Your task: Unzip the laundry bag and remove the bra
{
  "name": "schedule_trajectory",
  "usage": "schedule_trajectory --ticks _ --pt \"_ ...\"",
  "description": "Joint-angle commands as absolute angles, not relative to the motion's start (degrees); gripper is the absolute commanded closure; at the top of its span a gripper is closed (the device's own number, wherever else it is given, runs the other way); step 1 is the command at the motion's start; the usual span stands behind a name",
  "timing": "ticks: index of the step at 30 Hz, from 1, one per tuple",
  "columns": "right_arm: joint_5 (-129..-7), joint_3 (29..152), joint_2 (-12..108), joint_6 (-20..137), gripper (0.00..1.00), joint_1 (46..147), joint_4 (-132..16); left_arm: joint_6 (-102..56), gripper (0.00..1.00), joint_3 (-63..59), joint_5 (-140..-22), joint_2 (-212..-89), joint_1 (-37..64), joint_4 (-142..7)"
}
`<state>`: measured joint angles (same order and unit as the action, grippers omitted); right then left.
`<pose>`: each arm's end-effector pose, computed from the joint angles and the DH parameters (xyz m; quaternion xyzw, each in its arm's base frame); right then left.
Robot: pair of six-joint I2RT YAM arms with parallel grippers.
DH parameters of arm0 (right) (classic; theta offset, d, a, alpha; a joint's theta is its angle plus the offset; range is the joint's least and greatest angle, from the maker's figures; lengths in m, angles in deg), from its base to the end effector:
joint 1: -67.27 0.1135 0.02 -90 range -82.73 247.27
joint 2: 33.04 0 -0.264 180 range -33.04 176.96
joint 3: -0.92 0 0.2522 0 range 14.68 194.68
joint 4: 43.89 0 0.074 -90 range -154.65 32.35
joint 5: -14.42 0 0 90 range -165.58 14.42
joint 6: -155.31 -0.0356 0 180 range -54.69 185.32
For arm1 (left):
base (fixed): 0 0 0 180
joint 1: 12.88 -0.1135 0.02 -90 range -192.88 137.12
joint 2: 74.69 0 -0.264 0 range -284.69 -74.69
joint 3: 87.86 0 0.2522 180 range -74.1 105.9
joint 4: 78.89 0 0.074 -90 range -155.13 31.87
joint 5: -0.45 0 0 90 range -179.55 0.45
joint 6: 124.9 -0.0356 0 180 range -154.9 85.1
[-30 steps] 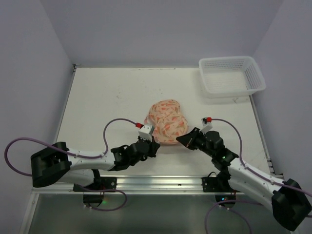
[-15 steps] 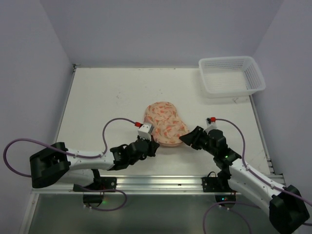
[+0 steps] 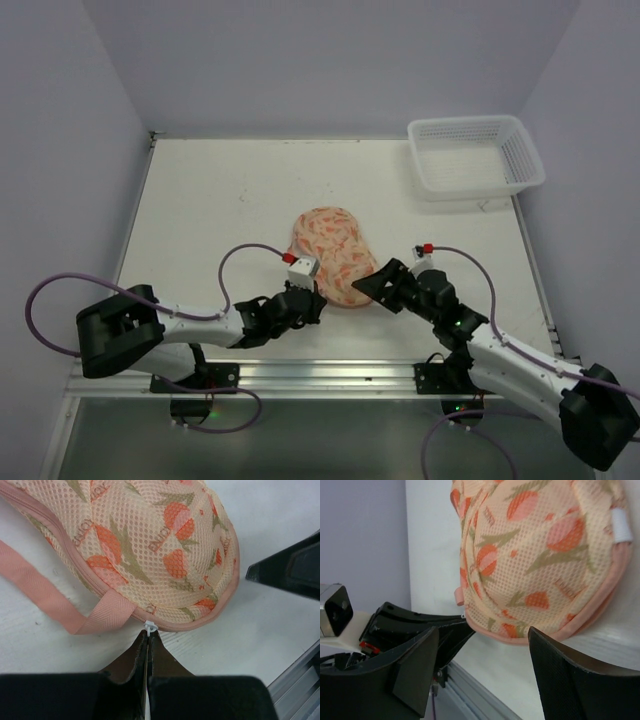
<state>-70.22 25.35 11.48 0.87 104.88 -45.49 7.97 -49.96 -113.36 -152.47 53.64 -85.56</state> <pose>0.1329 0.1066 0.1715 0.1662 0.8102 0.4603 0.3227 0.1115 -0.2207 0.1514 0.0804 0.8626 -0.2749 0.4170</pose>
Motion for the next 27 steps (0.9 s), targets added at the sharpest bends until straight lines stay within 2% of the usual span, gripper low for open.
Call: schedule_trajectory --ticks 1,2,5,18,22,27 --pt "-72.85 26.01 14.06 -4.99 0.24 108.57 -41.39 8.52 1.00 -47.12 -115.03 -152.30 54.00 -89.74" --pt "-73.21 26.54 15.90 -5.61 0.20 109.10 -41.30 8.43 1.00 -46.85 -115.12 -152.30 54.00 -89.57" --pt "-74.00 25.93 18.20 -8.16 0.19 109.90 -39.03 8.26 1.00 -45.54 -115.82 -152.21 54.35 -88.86" --pt "-75.23 26.81 25.06 -12.38 0.19 110.69 -30.93 8.96 1.00 -43.34 -118.80 -152.82 56.81 -88.61" --pt "-76.99 26.98 22.96 -9.40 0.22 110.78 -34.70 8.78 1.00 -42.80 -119.87 -153.44 57.34 -85.61" --pt "-81.82 31.19 13.21 5.44 0.30 110.69 -46.74 10.80 1.00 -49.56 -120.40 -151.69 58.40 -88.06"
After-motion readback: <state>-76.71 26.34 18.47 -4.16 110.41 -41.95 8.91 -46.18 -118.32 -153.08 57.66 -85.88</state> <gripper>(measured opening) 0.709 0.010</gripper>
